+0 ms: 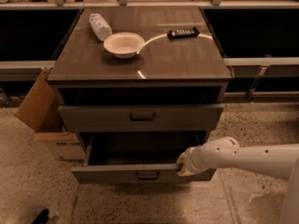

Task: Open middle drawer

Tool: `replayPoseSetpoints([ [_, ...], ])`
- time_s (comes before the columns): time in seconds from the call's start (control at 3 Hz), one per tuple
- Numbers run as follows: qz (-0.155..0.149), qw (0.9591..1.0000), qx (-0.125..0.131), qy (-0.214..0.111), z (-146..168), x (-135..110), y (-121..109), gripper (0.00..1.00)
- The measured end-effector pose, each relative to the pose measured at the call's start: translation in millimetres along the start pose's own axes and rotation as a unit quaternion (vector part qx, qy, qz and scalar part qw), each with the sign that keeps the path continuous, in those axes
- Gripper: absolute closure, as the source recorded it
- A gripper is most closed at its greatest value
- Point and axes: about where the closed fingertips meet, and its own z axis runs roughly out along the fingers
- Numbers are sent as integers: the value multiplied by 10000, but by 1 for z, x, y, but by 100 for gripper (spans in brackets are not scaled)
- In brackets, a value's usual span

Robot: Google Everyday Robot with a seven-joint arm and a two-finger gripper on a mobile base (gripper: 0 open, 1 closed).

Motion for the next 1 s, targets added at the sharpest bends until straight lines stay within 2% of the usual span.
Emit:
replayPoseSetpoints([
  [0.33,0,10000,0,0,0,-1,0,86],
  [1.0,-4,10000,-12,-7,1,-1,1,40],
])
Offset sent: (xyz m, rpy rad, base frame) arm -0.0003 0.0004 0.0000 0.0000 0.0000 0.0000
